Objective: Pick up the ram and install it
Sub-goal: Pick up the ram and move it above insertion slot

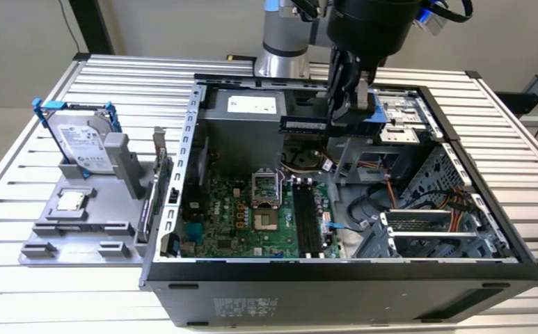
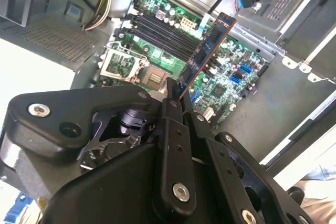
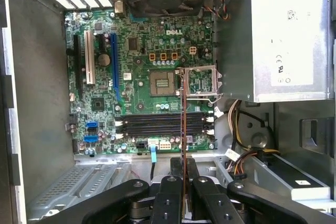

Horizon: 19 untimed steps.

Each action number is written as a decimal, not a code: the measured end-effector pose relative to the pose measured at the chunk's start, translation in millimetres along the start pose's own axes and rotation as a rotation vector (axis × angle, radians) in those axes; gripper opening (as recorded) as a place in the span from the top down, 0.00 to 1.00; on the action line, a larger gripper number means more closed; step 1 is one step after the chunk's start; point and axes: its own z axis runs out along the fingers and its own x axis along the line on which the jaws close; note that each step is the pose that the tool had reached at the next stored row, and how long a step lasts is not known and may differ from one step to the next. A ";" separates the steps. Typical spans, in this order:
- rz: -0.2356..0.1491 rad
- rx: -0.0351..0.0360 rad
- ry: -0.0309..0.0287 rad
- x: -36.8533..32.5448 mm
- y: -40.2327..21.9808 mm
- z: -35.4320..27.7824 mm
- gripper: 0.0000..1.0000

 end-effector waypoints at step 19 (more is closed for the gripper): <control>0.000 0.0000 0.0000 3.3 -0.2 0.0 1.00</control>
